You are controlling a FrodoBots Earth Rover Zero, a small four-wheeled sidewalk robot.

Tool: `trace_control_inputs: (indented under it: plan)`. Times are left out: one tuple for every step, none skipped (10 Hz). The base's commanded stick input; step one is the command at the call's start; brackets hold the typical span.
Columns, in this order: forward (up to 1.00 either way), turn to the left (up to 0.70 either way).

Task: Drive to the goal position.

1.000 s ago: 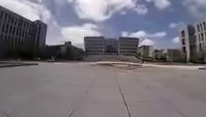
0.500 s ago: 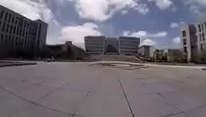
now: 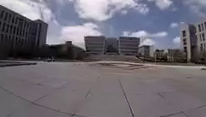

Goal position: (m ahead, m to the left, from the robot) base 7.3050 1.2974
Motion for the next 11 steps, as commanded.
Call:
trace_control_inputs:
  plan:
    - [0.77, 0.00]
    - [1.00, 0.00]
    - [1.00, 0.00]
    - [1.00, 0.00]
    - [1.00, 0.00]
    - [1.00, 0.00]
    - [1.00, 0.00]
    - [1.00, 0.00]
    - [1.00, 0.06]
    - [1.00, 0.26]
    - [1.00, 0.13]
